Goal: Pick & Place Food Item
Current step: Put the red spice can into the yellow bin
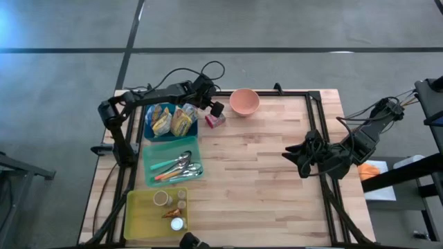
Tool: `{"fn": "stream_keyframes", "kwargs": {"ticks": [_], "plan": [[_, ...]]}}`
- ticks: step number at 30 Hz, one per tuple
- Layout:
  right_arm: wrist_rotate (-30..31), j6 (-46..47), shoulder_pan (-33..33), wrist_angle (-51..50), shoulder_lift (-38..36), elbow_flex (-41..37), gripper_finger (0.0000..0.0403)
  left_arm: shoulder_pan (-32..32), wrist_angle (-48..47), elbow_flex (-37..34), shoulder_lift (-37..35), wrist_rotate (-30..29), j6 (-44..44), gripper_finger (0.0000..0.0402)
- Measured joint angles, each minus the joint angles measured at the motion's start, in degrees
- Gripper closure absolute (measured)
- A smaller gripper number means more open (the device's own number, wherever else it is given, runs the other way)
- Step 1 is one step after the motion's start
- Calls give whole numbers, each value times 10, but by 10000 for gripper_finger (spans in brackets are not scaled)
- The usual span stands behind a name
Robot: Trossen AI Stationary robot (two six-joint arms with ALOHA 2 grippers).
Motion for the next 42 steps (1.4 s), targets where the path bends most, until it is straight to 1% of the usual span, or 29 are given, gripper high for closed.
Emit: {"fn": "stream_keyframes", "kwargs": {"ticks": [2,5,13,19,26,31,33,40,42], "plan": [[0,5,0,0,0,0,233,0,0,0,0,-15,-7,20],[0,8,0,0,0,0,233,1,0,0,0,-19,-7,27],[0,8,0,1,0,0,233,-1,-8,0,21,-15,-6,28],[0,8,0,3,0,0,233,-17,-36,0,42,-14,24,28],[0,7,0,5,0,0,233,-65,-39,0,62,-70,124,28],[0,7,0,7,0,0,233,-77,-36,0,66,-113,133,28],[0,7,0,8,0,0,233,-77,-33,0,66,-121,133,28],[0,8,0,11,0,0,233,-71,-32,0,66,-120,133,28],[0,8,0,11,0,0,233,-71,-33,0,66,-96,139,28]]}}
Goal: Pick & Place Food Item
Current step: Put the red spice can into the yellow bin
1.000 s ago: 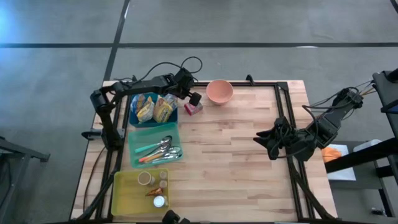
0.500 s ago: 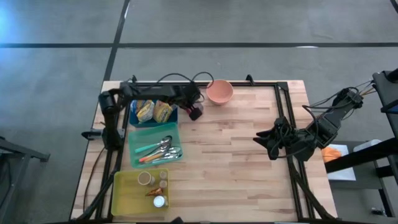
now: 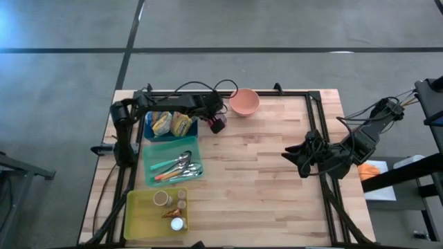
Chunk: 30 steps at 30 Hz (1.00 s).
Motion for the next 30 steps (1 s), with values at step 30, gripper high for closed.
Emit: {"fn": "stream_keyframes", "kwargs": {"ticks": [30], "plan": [[0,0,0,14,0,0,233,-29,17,-4,61,10,-10,41]]}}
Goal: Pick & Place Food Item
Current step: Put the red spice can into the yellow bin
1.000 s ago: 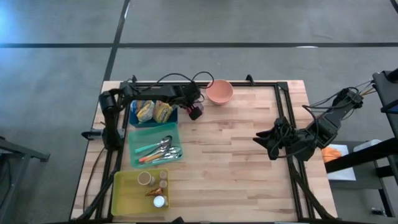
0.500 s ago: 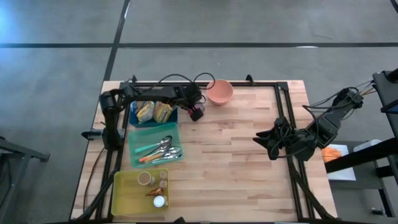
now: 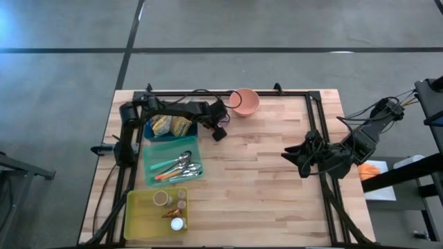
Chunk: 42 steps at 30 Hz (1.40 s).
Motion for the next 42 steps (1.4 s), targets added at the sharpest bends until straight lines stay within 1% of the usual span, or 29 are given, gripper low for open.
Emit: {"fn": "stream_keyframes", "kwargs": {"ticks": [4,5,8,13,17,19,21,23,25,28,30,32,34,35,36,39,42], "plan": [[0,0,0,0,0,0,233,-2,-1,6,0,2,-16,83],[0,0,0,0,0,0,233,-2,1,7,0,4,-19,88],[0,0,0,0,0,0,233,-3,12,7,0,4,-19,88],[3,0,0,2,0,0,233,-9,-3,7,-3,10,-10,88],[56,-10,-1,4,2,0,233,-23,-43,11,-20,66,33,88],[65,-53,-6,4,2,0,233,-34,-63,11,-37,99,52,88],[61,-115,-15,7,4,0,233,-46,-78,11,-56,132,54,88],[50,-188,-25,15,12,0,233,-56,-89,11,-79,183,26,88],[41,-278,-33,32,25,0,233,-63,-85,11,-99,243,-38,88],[41,-448,-42,69,54,0,233,-68,-66,11,-122,332,-151,88],[56,-542,-45,96,78,0,233,-71,-58,11,-133,356,-203,88],[95,-609,-49,123,102,0,232,-75,-50,11,-142,365,-236,88],[129,-639,-54,125,122,9,232,-79,-49,11,-147,372,-251,88],[134,-643,-57,125,130,16,230,-80,-48,11,-149,378,-253,88],[134,-643,-64,125,138,25,226,-82,-49,11,-150,386,-254,88],[126,-601,-81,124,151,53,206,-84,-49,11,-152,397,-254,88],[93,-588,-96,120,160,79,174,-85,-49,11,-152,397,-263,88]]}}
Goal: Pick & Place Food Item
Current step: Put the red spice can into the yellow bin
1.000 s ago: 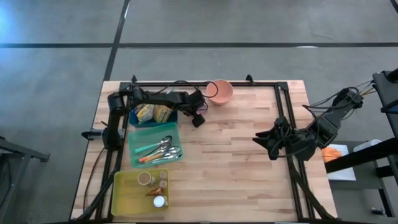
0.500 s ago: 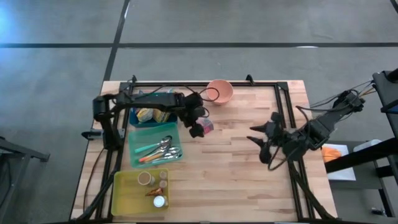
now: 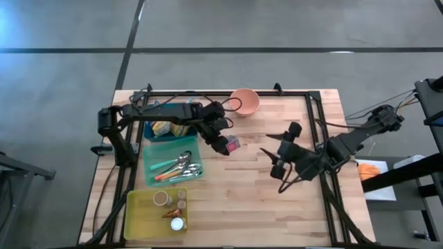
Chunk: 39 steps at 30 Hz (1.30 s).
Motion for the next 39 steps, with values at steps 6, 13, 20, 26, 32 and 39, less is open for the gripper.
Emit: {"fn": "stream_keyframes", "kwargs": {"ticks": [6,13,20,26,32,39], "plan": [[-20,-84,-8,-1,39,30,99,1,13,0,0,46,-22,88],[-30,-209,-20,-5,113,67,42,0,37,0,0,122,-40,88],[-103,-194,-63,-67,179,117,39,-1,37,0,-2,150,-51,88],[-190,-217,-99,-58,203,129,39,-2,37,0,-19,163,-50,88],[-230,-273,-125,-11,202,127,38,-2,39,0,-29,165,-46,88],[-303,-305,-157,6,206,126,38,-3,49,0,-29,172,-44,88]]}}
